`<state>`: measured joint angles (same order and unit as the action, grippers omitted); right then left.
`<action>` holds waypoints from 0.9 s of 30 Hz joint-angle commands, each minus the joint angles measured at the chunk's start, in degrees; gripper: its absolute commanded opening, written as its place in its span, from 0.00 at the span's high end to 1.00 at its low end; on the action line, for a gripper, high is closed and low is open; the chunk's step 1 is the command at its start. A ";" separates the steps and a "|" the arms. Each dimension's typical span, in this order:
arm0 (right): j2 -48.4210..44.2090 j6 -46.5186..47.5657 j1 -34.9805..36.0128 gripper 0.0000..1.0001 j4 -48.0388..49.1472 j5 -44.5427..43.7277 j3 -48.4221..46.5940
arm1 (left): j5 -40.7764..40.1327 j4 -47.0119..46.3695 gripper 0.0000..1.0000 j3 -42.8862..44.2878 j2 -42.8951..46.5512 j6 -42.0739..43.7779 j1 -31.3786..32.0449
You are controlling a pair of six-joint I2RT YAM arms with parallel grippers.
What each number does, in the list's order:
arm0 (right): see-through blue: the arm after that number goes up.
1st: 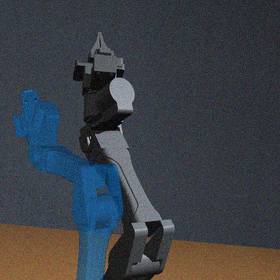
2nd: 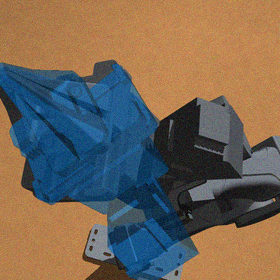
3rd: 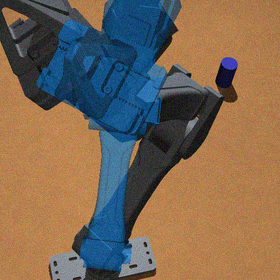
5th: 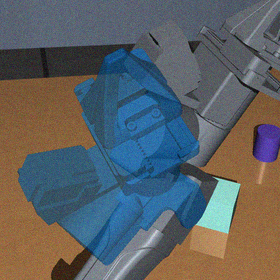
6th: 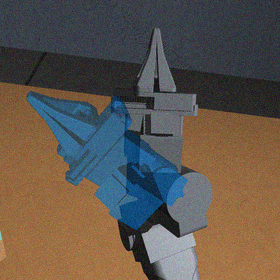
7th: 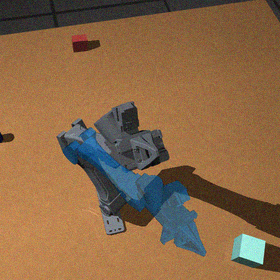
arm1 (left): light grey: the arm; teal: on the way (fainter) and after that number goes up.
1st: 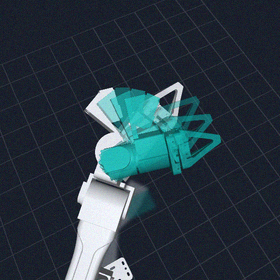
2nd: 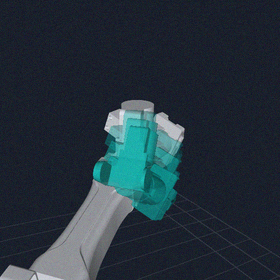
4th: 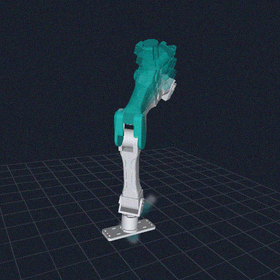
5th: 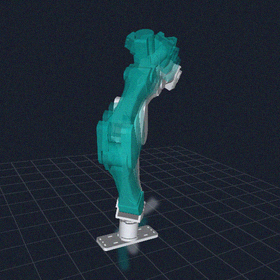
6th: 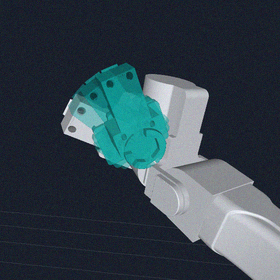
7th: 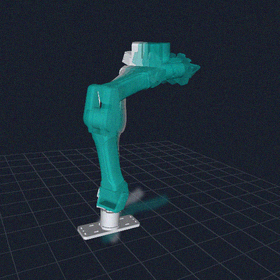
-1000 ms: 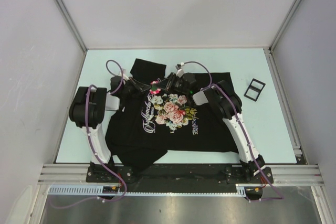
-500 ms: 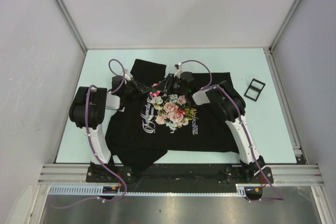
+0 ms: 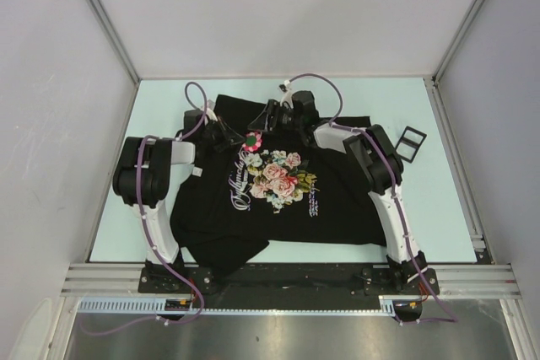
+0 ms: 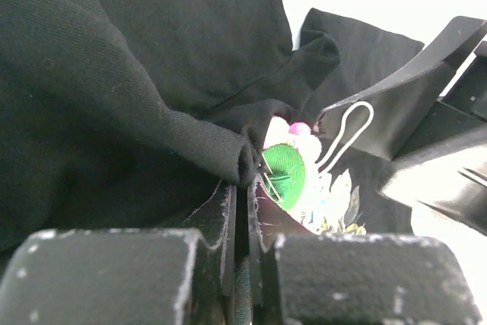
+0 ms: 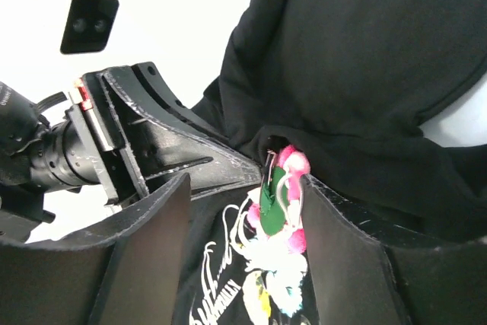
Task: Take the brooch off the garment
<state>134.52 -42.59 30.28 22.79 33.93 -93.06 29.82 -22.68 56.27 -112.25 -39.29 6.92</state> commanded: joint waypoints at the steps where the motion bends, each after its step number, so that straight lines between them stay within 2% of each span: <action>1: 2.41 1.63 0.30 0.46 -3.97 3.07 -3.53 | 1.20 0.09 0.98 1.83 1.33 3.08 0.55; 2: 2.59 1.63 0.30 0.51 -4.15 3.16 -3.88 | 1.11 0.18 0.98 1.83 1.33 3.25 0.64; 4: 3.38 1.72 0.30 0.52 -4.94 3.33 -4.41 | 1.29 0.00 0.98 1.91 1.33 3.43 0.73; 9: 4.35 4.87 0.65 0.37 -10.82 0.53 -7.22 | 1.64 -0.26 0.98 1.83 1.24 3.52 0.73; 17: 3.56 11.99 1.27 0.31 -21.02 -6.76 -9.86 | 2.26 -0.26 0.99 2.26 0.98 3.69 0.90; 20: 4.60 11.74 1.10 0.28 -21.65 -4.50 -11.00 | 2.87 -0.26 0.99 2.35 0.80 3.69 0.90; 23: 5.14 11.83 0.74 0.28 -22.52 -4.32 -11.45 | 2.78 -0.35 0.99 2.35 0.71 3.60 0.90; 25: 5.23 10.69 0.31 0.30 -20.16 -0.82 -10.40 | 2.78 -0.35 0.99 2.35 0.80 3.69 0.90; 27: 5.58 7.88 0.13 0.39 -15.61 2.09 -9.69 | 2.96 -0.44 0.99 2.44 0.71 3.69 0.82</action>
<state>138.87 -32.97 31.35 3.57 31.97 -102.78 30.74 -21.65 56.71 -112.27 -36.99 7.29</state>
